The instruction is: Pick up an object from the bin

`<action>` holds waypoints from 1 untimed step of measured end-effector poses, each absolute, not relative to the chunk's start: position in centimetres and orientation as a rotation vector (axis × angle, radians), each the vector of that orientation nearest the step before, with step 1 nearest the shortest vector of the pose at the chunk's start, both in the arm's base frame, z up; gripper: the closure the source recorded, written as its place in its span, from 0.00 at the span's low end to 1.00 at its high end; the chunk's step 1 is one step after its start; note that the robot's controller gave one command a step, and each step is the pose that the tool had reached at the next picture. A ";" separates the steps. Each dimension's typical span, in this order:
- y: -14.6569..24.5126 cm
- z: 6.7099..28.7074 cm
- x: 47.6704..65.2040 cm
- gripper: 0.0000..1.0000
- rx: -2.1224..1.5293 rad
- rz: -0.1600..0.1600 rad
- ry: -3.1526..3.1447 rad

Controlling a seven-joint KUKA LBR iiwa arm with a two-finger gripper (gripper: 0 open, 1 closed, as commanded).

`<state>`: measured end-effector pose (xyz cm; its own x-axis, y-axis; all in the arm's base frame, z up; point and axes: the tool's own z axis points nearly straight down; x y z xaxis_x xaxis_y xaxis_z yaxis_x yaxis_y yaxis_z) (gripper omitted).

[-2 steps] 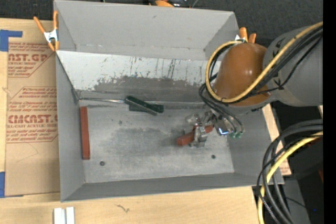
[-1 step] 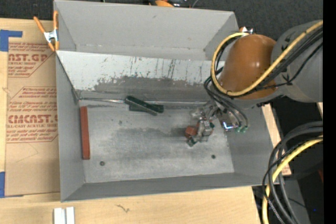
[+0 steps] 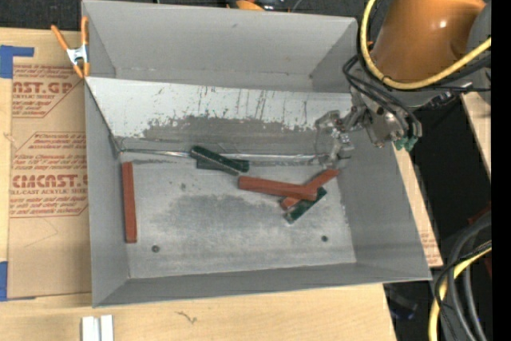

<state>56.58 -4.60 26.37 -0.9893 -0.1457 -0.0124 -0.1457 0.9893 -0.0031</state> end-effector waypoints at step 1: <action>-4.6 25.9 56.4 0.00 -0.229 0.001 3.130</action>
Offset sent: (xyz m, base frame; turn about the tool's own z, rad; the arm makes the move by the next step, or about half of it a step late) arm 0.0000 0.0000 0.0000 0.0000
